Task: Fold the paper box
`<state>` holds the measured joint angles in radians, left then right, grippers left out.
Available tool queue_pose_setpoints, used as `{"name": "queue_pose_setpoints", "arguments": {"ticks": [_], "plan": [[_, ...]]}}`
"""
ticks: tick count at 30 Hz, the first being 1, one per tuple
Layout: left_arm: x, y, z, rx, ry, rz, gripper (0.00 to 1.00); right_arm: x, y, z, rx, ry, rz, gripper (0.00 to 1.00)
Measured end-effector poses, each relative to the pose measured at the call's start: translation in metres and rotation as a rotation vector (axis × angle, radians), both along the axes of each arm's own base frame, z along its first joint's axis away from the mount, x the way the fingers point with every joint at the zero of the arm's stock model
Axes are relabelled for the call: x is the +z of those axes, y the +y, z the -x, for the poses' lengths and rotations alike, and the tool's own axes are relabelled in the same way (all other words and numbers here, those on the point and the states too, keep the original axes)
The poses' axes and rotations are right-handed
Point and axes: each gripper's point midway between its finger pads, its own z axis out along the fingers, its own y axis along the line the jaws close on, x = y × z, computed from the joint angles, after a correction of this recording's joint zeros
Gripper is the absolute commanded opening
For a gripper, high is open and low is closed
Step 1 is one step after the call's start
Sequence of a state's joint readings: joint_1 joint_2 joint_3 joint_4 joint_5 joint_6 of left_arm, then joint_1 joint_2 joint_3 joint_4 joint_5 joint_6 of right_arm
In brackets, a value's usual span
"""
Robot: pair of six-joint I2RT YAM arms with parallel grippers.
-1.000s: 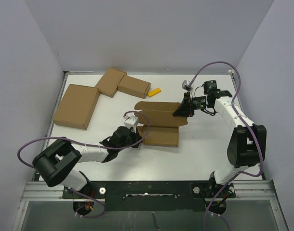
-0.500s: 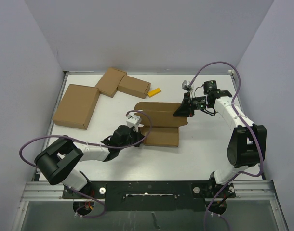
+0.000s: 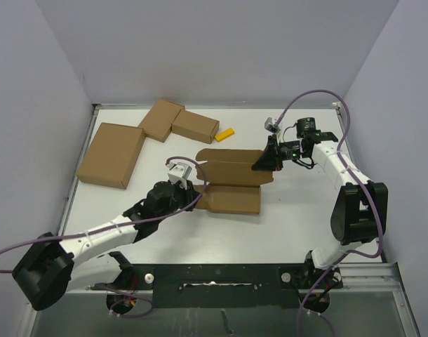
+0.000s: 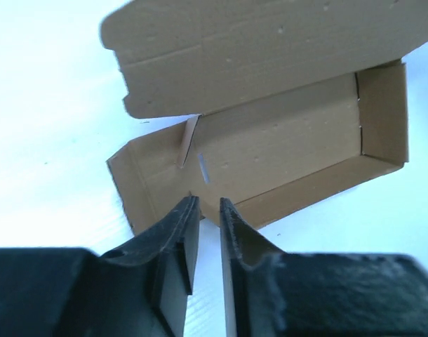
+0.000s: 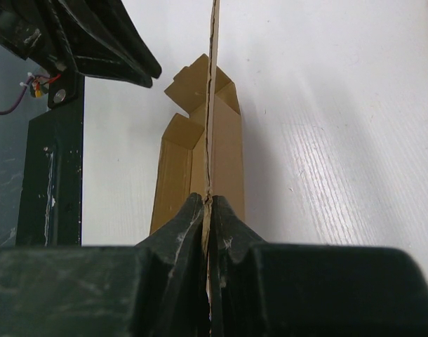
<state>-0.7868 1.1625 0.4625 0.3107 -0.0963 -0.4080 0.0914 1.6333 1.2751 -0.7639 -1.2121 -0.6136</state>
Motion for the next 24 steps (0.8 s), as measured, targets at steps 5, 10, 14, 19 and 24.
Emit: {"name": "queue_pose_setpoints", "arguments": {"ticks": [5,10,14,19,24], "plan": [[0.016,0.024,0.004,0.047,-0.012,0.027,0.32,0.0,0.0,0.0,0.0,-0.001,0.0,0.0],[0.012,0.055,-0.002,0.132,0.041,0.052,0.46,0.0,0.0,0.0,0.001,-0.002,0.0,0.0],[0.006,0.073,-0.006,0.173,0.099,0.094,0.53,0.0,0.0,0.0,0.001,-0.002,0.0,0.0],[-0.001,0.08,-0.006,0.174,0.163,0.163,0.58,0.0,0.0,0.0,0.001,-0.003,0.0,0.0],[-0.01,0.081,-0.002,0.162,0.214,0.224,0.61,0.0,0.0,0.0,0.002,-0.005,0.0,0.0]]}}
